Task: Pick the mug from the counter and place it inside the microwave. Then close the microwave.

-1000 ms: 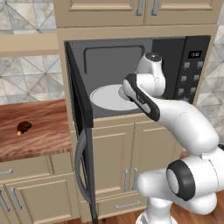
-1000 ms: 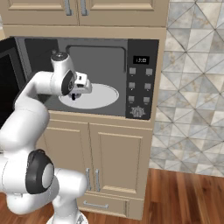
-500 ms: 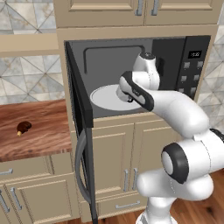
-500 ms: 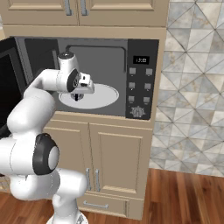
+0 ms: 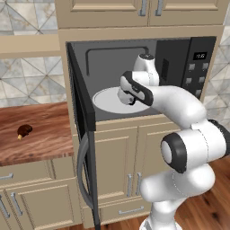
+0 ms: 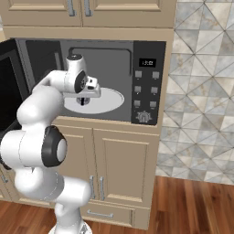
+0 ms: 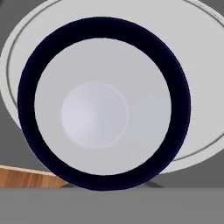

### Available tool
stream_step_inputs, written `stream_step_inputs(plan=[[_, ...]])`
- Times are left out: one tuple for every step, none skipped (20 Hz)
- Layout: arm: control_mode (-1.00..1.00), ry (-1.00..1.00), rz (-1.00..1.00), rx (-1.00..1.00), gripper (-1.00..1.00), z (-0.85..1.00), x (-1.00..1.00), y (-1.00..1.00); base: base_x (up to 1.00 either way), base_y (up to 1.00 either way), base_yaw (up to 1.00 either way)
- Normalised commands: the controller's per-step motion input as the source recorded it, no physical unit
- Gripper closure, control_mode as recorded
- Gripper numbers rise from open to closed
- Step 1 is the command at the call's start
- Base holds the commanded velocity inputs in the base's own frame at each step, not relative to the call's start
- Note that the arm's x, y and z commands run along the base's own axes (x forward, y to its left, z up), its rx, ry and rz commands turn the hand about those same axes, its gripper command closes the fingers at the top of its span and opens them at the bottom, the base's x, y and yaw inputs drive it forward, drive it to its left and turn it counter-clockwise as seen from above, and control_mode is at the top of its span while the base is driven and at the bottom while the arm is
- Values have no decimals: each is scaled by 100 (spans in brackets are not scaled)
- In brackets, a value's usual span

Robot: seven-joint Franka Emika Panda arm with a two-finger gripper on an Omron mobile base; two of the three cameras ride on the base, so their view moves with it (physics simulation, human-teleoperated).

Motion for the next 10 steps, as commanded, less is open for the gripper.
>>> stream_step_inputs(plan=[[-100,7,0,-1,100,-15,29,0,0,0,0],[-100,7,0,-2,100,-11,30,0,0,0,0],[-100,6,0,-2,100,-9,26,0,0,0,0],[-100,3,0,-3,100,-4,18,0,0,0,0],[-100,0,0,-5,100,-1,11,0,0,0,0],[-100,0,-1,-6,100,0,9,0,0,0,0],[-100,0,-1,-7,100,0,6,0,0,0,0],[-100,0,-2,-8,100,0,6,0,0,0,0],[-100,0,-3,-9,100,0,6,0,0,0,0],[-100,0,-4,-9,100,0,5,0,0,0,0]])
